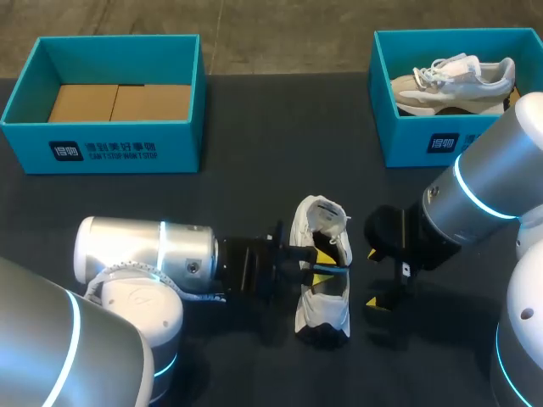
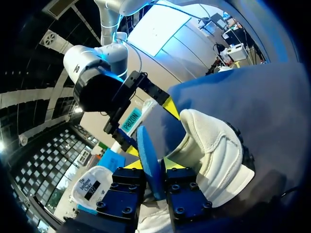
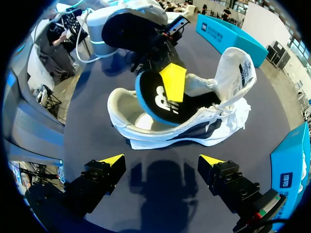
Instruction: Take the shoe out of the shoebox, open the shoe tongue, remove and reinsert the insole, then place the shoe into the shoebox
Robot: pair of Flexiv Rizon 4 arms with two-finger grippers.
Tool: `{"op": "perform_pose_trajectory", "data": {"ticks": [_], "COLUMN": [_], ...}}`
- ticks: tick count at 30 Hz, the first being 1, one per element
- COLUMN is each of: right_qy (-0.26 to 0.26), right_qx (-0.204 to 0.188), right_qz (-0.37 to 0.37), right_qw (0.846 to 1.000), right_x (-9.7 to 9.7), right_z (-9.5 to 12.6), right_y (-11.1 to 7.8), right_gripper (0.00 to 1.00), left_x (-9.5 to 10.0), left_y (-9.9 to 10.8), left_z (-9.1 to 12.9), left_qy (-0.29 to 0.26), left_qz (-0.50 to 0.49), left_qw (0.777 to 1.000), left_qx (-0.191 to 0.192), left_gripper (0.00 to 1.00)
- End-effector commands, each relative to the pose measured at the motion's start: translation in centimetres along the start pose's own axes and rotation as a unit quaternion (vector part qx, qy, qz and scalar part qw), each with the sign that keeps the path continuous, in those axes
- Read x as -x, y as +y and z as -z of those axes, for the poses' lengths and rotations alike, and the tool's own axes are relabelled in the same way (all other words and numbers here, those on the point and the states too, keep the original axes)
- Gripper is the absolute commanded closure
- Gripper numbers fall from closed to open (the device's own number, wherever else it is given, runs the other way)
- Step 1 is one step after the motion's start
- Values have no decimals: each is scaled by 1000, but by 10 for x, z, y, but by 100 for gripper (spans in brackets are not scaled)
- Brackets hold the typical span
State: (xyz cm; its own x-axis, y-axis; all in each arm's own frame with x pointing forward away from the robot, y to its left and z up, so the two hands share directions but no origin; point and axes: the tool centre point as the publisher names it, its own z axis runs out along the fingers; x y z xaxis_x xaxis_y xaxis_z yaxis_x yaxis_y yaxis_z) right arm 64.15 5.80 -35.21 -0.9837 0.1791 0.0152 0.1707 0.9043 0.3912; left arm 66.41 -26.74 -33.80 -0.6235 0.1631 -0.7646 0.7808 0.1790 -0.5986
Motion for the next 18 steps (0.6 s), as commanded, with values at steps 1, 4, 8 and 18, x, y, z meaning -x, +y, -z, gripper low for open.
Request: {"op": "perform_pose_trajectory", "data": {"ticks": [1, 4, 8, 18], "right_qy": [-2, -2, -2, -2], "right_qx": [-1, -1, -1, -1], "right_qz": [0, 0, 0, 0], "right_qw": [1000, 1000, 1000, 1000], "right_x": [-1, -1, -1, -1], "right_z": [-2, -2, -2, -2], "right_y": [0, 0, 0, 0], "right_gripper": [0, 0, 0, 0], "left_x": [-2, -2, -3, -7], "left_y": [-9, -15, -20, -22], "left_z": [6, 7, 9, 8], "left_qy": [-4, -4, -3, -5], "left_qz": [-4, -8, -14, -28], "left_qw": [1000, 1000, 1000, 999], "left_qx": [-6, -12, -16, -19], "left_gripper": [82, 82, 82, 100]}}
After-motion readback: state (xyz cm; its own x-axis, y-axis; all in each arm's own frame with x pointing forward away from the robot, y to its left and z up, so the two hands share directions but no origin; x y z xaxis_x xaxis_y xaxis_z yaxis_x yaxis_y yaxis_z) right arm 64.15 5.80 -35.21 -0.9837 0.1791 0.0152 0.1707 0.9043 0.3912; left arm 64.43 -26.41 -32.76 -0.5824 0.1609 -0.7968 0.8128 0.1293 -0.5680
